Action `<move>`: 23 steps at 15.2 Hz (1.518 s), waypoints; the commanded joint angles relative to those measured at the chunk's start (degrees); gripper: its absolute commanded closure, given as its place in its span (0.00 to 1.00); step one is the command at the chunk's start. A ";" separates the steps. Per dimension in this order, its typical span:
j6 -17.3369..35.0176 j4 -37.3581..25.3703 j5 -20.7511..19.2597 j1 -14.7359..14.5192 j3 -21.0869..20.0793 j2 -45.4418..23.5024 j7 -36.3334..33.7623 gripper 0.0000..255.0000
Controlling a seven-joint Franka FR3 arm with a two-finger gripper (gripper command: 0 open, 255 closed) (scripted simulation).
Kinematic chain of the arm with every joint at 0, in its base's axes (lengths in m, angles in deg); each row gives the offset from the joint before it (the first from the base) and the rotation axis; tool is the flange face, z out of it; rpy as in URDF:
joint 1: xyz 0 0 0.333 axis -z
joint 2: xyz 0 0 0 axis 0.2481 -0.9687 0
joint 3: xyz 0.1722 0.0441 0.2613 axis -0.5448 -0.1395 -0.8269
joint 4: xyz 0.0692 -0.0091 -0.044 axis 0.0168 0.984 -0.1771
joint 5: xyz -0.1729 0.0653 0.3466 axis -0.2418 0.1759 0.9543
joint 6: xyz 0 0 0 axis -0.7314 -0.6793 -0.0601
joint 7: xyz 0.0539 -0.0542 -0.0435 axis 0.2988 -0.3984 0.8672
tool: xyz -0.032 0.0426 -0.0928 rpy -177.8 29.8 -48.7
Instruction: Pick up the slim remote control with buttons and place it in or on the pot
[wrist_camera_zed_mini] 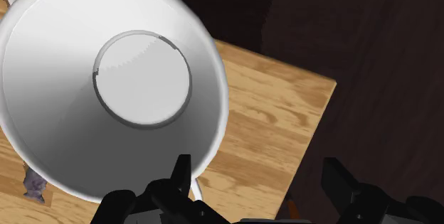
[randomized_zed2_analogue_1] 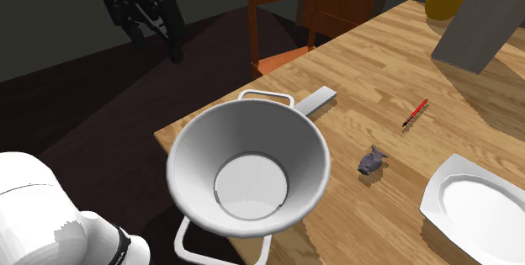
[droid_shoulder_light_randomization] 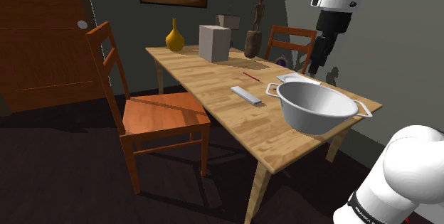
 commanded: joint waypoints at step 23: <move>29.00 -11.87 -1.06 3.54 6.28 -41.05 4.02 0.00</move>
